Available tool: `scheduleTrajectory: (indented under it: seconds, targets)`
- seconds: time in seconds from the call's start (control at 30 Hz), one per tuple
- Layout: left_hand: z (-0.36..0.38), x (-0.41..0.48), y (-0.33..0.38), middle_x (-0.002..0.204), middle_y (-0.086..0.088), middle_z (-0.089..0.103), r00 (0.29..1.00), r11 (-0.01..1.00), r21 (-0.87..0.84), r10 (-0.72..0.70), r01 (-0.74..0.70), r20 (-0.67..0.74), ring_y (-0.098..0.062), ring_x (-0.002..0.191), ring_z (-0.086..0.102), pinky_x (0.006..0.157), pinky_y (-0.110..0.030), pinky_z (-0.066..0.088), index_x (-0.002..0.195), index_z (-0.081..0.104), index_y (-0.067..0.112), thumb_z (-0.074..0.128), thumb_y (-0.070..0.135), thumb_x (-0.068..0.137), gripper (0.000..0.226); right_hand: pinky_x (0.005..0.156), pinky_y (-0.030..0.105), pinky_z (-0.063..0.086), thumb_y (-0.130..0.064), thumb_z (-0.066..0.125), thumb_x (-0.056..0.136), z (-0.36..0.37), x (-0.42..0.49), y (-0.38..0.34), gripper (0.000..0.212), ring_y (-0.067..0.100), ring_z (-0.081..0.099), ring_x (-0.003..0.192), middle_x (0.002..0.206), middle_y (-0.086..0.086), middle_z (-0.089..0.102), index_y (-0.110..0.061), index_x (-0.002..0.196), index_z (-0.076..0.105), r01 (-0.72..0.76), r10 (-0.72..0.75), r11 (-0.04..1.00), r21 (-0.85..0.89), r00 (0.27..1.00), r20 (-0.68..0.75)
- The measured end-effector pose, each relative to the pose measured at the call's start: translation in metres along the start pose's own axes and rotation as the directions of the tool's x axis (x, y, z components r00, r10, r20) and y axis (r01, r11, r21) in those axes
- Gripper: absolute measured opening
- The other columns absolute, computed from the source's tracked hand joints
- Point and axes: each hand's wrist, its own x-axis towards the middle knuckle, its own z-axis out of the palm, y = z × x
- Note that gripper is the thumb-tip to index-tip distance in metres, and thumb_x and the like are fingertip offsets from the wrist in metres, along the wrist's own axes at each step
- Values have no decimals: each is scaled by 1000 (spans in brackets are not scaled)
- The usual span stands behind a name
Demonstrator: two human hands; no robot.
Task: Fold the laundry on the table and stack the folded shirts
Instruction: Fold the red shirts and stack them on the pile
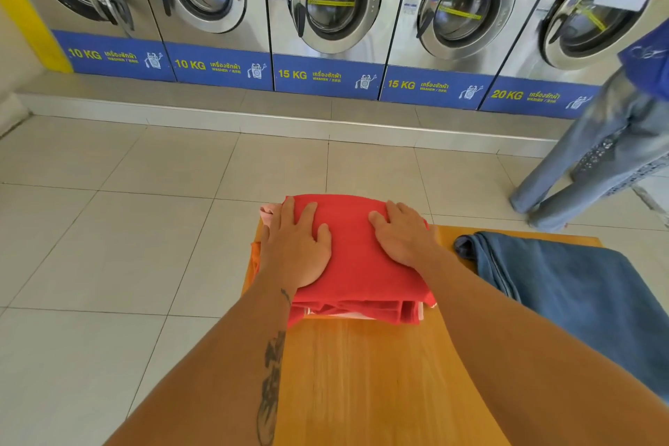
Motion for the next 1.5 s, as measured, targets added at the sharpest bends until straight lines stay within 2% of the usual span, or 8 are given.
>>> scheduleTrajectory:
  seconds: [0.17,0.27,0.4,0.8,0.93,1.1,1.37,1.5]
  targets:
    - [-1,-6,-3,161,-4,23,987,977,-210,14,-48,-158,-26,148,22,121,-47,21,151,33,29,29,45,100,53,101,51,42,-38,51,88,-10,-33,11,52,33,51,119,130,10,52,-17,136,50,-31,75,990,139,943,-324]
    - [-15,-13,-6,131,-3,52,898,864,-502,-244,30,-365,-23,116,53,96,-43,48,135,51,24,43,28,98,38,82,40,51,-27,62,88,-12,-41,21,31,27,61,101,116,6,64,-14,117,62,-136,253,832,538,956,-150]
    - [-33,-20,-6,93,10,60,931,796,-550,-355,254,-85,-10,78,56,71,-32,42,114,58,23,53,39,95,26,69,39,53,-13,67,90,-9,-38,33,15,29,67,92,106,15,72,-7,104,67,-262,312,394,881,940,140]
    - [-29,-16,-44,86,-11,73,831,280,-831,-448,481,330,-31,79,68,77,-47,59,90,68,7,66,30,90,22,52,32,43,-15,69,90,10,-54,47,18,18,53,63,73,5,61,-9,74,64,-180,313,534,826,950,5]
    - [-47,4,-41,66,-10,63,864,437,-775,-426,456,268,-20,53,54,43,-28,47,78,65,8,59,26,88,22,62,34,46,-17,65,89,-15,-42,42,17,17,53,64,68,-1,59,-16,72,68,-119,244,705,699,966,-82]
    - [-58,30,-10,71,-5,60,945,632,-729,-322,262,61,-21,66,56,68,-37,54,73,62,21,59,41,81,22,54,33,38,-34,67,82,-39,-17,12,29,21,46,55,61,5,51,-9,70,58,-125,232,738,663,970,-75]
    - [-42,40,-20,73,-1,53,855,562,-715,-510,416,97,-17,56,45,51,-28,34,82,62,9,46,33,97,32,42,28,31,-12,58,86,-25,-3,24,39,20,39,40,42,5,42,-15,50,44,-230,322,686,691,947,-5]
    - [-55,20,-21,65,7,47,935,774,-578,-352,258,-54,-13,56,44,57,-30,37,73,50,20,43,48,97,37,54,33,39,-24,59,89,-19,-20,28,24,19,48,55,60,1,53,-16,66,55,-190,300,565,803,954,14]
